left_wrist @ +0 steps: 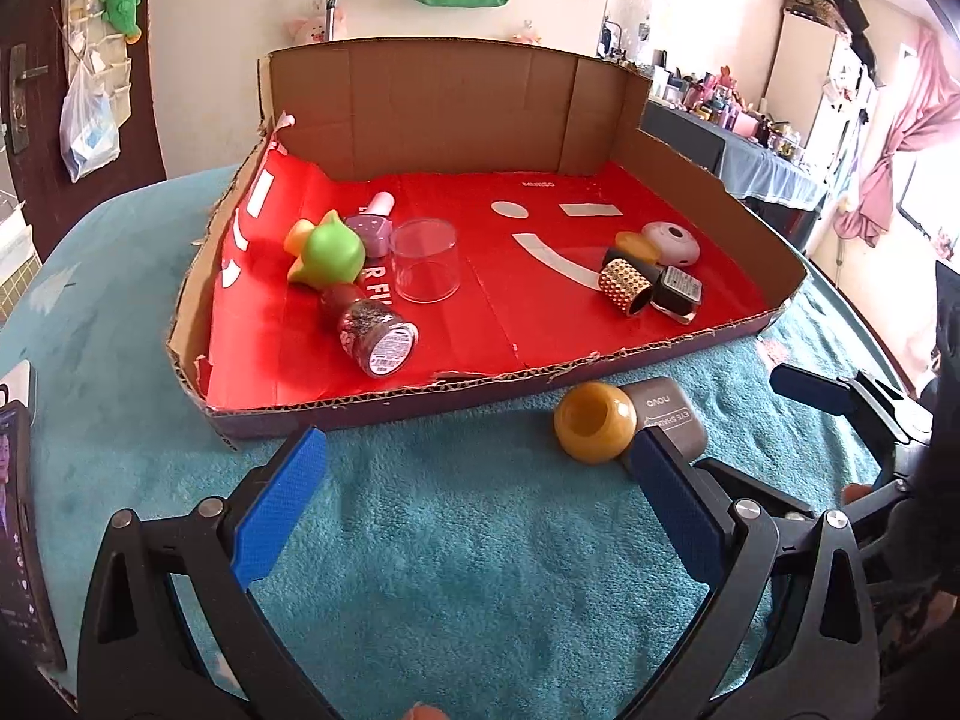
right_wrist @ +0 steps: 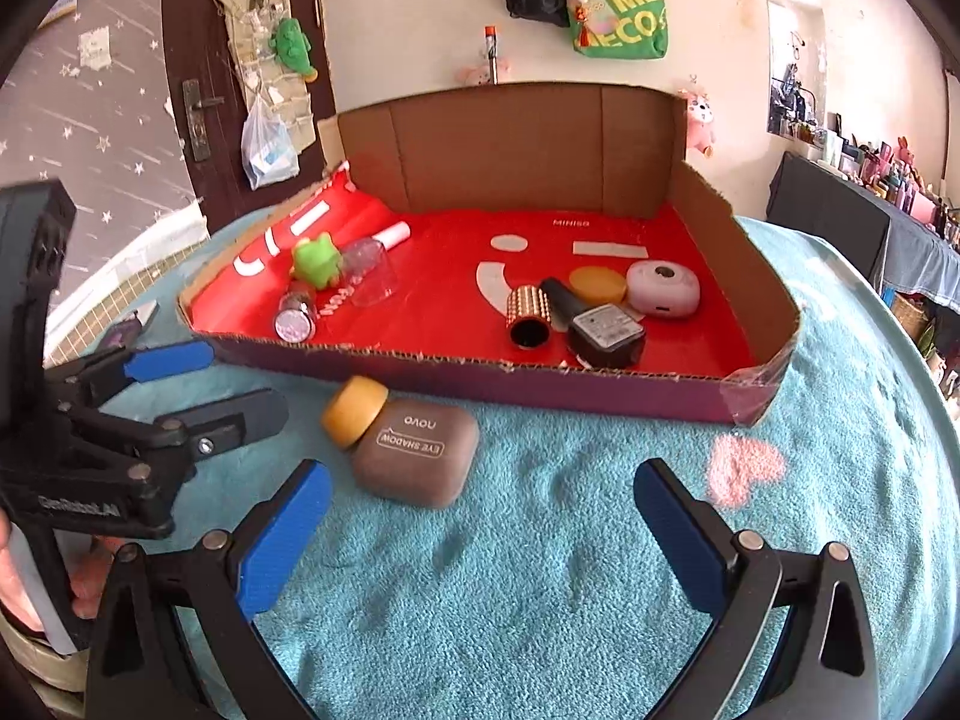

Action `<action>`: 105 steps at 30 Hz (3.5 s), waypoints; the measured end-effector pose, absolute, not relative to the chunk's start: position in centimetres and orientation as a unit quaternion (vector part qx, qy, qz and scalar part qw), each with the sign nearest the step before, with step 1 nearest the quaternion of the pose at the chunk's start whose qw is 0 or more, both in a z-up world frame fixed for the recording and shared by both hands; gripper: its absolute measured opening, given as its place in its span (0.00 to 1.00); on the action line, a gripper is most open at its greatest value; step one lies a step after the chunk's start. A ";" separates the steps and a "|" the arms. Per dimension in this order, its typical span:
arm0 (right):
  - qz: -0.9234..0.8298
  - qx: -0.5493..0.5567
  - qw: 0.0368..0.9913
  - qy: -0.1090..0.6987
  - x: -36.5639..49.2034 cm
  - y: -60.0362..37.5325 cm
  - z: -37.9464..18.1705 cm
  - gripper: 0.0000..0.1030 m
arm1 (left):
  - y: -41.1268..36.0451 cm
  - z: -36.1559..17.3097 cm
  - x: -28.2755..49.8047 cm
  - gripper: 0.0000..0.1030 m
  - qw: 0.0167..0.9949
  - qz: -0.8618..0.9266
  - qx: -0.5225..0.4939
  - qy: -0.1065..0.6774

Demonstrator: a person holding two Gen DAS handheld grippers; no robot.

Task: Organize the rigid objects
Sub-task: 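Withdraw both open tools toward the yellow ring and brown eyeshadow case, then grasp the yellow ring with the left tool while the right tool grasps the brown eyeshadow case, then carry the yellow ring and eyeshadow case with both tools into the box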

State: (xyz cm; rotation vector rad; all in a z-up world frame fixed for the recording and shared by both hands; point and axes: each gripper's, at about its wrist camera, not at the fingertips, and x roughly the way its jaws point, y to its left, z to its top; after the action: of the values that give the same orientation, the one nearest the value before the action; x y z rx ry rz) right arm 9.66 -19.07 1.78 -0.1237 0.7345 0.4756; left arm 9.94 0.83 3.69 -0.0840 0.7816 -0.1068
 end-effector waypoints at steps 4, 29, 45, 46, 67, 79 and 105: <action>0.223 -0.068 0.900 0.369 10.5 -17.9 0.9 1.00 | 1.5 3.5 10.0 1.00 0.921 -0.046 -0.046 0.384; 0.203 -0.101 0.888 0.400 11.4 -19.9 0.3 0.91 | -0.4 1.6 11.9 1.00 0.903 -0.066 -0.025 0.424; 0.221 -0.120 0.883 0.396 12.4 -19.0 0.2 0.91 | -0.6 1.4 11.5 0.99 0.901 -0.074 0.009 0.427; 0.220 -0.116 0.882 0.400 12.4 -19.3 0.1 0.91 | -0.8 1.4 11.5 0.99 0.901 -0.076 0.014 0.426; 0.302 -0.205 0.861 0.355 12.6 -19.3 0.3 0.74 | -3.7 0.8 13.2 0.75 0.895 -0.101 0.035 0.434; 0.312 -0.201 0.861 0.347 11.9 -19.1 0.2 0.57 | -5.1 1.1 12.8 0.35 0.896 -0.132 0.054 0.421; 0.314 -0.046 0.873 0.370 8.0 -18.9 3.5 0.52 | 0.7 3.5 7.9 0.35 0.912 -0.132 -0.031 0.387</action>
State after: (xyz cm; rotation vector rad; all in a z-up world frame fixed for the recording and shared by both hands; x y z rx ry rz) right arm 8.04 -18.90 3.48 -0.0957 0.7727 0.6551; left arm 7.90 0.68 3.46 -0.0643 0.7969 -0.2729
